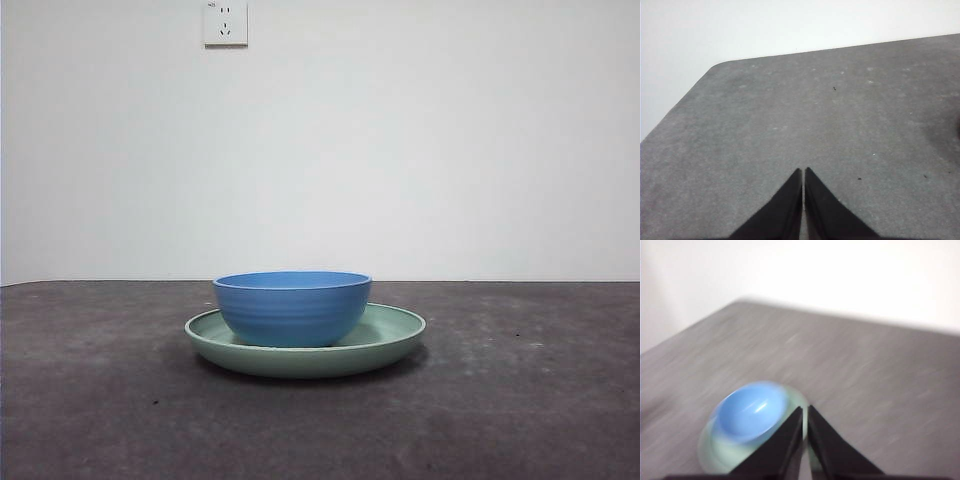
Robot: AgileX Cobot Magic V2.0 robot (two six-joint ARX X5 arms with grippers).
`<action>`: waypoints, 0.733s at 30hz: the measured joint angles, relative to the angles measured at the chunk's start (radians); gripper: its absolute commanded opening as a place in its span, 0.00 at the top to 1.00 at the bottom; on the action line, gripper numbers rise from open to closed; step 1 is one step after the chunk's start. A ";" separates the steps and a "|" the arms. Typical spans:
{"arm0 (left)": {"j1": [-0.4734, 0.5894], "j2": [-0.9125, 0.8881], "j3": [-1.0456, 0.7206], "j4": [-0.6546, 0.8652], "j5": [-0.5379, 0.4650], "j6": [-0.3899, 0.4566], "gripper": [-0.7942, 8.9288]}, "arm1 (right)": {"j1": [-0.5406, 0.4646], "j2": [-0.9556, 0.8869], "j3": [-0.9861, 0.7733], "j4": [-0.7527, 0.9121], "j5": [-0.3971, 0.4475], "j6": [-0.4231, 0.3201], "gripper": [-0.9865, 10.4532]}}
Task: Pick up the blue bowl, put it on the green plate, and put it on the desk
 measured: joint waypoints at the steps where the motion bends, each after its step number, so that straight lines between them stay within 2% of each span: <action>1: 0.000 0.000 0.000 0.000 0.000 0.000 0.91 | -0.034 -0.039 -0.051 0.062 0.013 -0.001 0.91; 6: 0.000 0.000 0.000 0.000 0.000 0.000 0.91 | -0.145 -0.201 -0.297 0.293 0.113 -0.004 0.91; 11: 0.000 0.000 0.000 0.000 0.000 0.000 0.91 | -0.177 -0.313 -0.479 0.421 0.224 -0.005 0.91; 14: 0.000 0.000 0.000 0.000 0.000 0.000 0.91 | -0.177 -0.364 -0.559 0.459 0.256 -0.005 0.91; 22: 0.000 0.000 0.000 0.000 0.000 0.000 0.91 | -0.177 -0.448 -0.702 0.472 0.258 -0.005 0.91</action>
